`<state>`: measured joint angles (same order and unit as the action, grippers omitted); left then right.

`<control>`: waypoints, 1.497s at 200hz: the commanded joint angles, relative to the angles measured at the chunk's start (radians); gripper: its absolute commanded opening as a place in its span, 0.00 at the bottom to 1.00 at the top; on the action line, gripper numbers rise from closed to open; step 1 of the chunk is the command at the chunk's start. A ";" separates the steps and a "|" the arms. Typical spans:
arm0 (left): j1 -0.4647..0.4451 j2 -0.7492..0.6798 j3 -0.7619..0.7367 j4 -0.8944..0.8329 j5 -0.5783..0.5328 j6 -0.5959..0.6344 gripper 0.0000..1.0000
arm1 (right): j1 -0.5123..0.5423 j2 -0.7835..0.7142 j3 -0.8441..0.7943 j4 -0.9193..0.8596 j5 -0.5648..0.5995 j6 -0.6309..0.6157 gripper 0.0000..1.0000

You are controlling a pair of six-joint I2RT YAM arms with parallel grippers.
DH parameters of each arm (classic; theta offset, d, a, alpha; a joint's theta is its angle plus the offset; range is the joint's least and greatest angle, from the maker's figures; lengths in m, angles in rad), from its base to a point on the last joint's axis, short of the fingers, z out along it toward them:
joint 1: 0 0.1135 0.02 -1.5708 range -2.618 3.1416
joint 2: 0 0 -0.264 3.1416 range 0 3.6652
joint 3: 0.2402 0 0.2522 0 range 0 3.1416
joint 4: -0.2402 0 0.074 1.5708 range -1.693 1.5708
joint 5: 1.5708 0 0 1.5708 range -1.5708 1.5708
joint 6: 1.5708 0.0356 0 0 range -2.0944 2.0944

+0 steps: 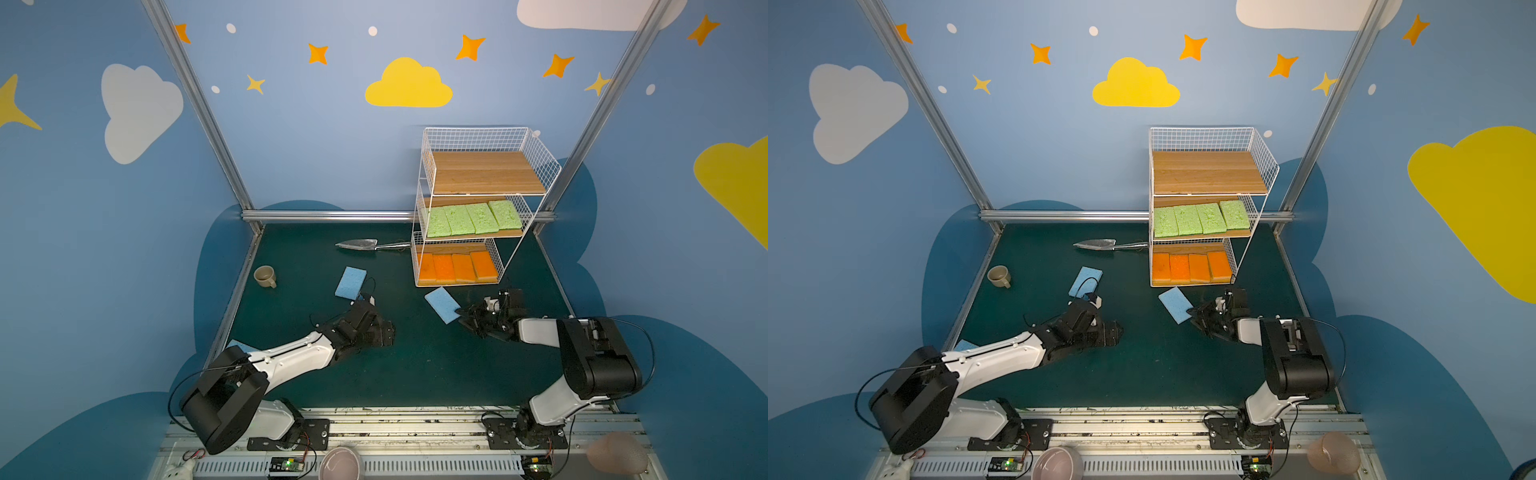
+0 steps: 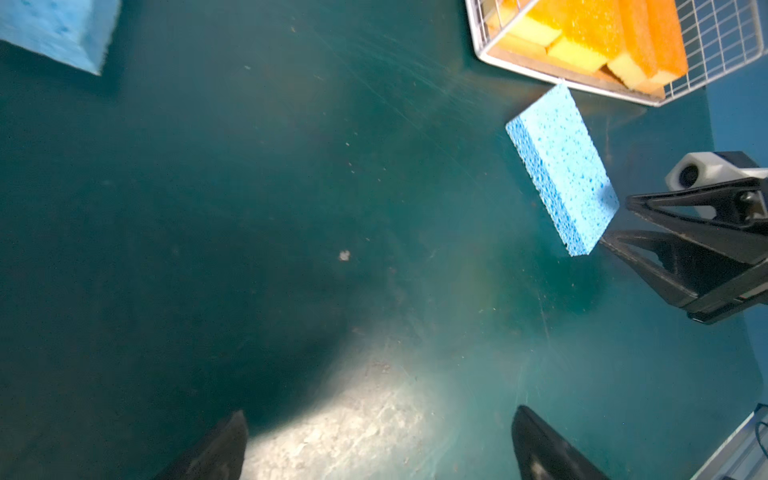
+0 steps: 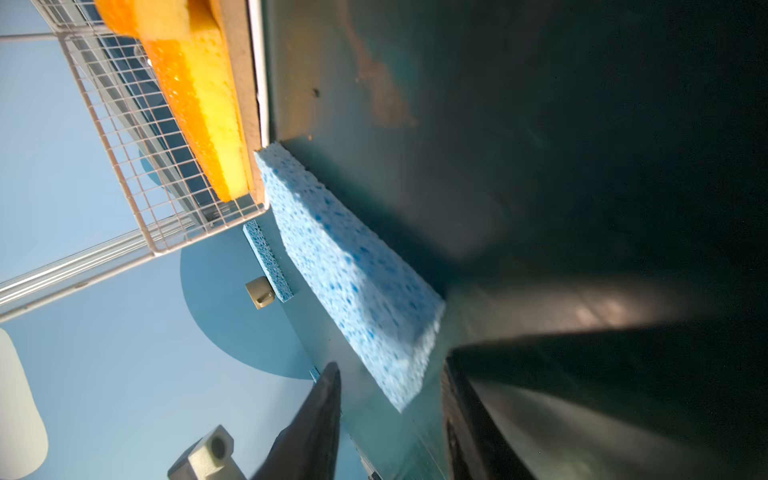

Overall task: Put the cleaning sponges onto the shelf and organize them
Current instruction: 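Grasp the light-blue sponge on the table with the right gripper, then lift the light-blue sponge with the right gripper up to the top shelf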

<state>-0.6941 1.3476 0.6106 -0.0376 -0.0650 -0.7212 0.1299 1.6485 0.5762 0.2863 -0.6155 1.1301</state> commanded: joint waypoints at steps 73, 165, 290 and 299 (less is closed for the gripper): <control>0.039 -0.085 -0.034 -0.068 -0.005 0.008 0.99 | 0.034 0.101 0.029 0.053 0.021 0.037 0.00; 0.045 -0.146 -0.031 -0.097 -0.024 0.013 1.00 | 0.034 -0.222 0.020 -0.121 -0.023 0.000 0.00; 0.055 -0.171 0.017 -0.116 -0.027 0.034 1.00 | 0.029 -0.818 0.220 -0.285 0.173 0.200 0.00; 0.056 -0.181 0.013 -0.113 -0.030 0.035 1.00 | 0.032 -0.815 0.227 -0.235 0.216 0.237 0.00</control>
<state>-0.6418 1.2037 0.6147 -0.1390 -0.0834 -0.6987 0.1516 0.8455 0.7734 -0.0326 -0.5537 1.2587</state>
